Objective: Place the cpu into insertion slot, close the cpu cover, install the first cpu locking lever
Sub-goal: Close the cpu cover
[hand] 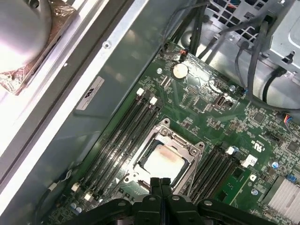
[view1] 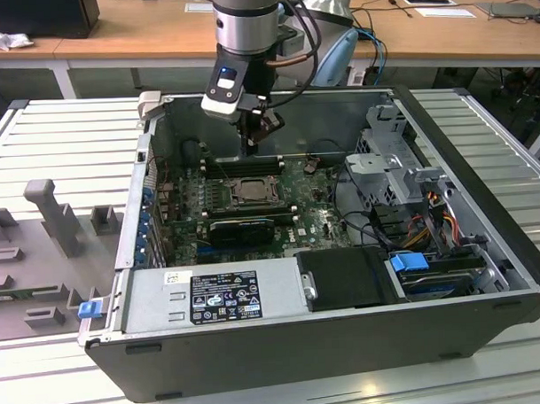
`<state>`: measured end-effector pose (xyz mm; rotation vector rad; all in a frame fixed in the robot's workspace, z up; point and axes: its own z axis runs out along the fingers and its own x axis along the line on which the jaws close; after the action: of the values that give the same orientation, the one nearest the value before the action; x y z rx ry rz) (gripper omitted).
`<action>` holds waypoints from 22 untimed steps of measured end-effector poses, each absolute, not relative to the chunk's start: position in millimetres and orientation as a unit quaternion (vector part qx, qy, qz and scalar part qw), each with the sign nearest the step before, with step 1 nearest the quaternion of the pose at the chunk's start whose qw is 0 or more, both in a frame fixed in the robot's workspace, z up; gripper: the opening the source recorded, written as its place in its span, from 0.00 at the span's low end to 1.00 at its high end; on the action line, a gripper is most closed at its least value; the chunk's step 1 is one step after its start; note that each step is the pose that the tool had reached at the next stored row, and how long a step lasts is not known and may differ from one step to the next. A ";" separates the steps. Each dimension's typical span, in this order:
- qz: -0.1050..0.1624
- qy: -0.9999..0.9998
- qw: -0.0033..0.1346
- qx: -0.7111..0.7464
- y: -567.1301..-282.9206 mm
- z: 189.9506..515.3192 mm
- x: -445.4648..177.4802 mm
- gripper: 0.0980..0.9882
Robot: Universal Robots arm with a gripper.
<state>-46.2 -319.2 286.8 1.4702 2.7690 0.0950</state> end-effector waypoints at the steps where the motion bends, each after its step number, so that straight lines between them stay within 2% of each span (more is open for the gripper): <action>1: 0.030 0.884 0.002 0.466 -319.2 286.9 -46.2 0.01; 14: 0.030 0.913 0.000 0.406 -319.2 286.8 -46.2 0.01; 22: 0.031 0.949 -0.001 0.314 -319.2 285.8 -46.2 0.01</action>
<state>-46.2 -319.2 285.8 0.9856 2.9834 0.0973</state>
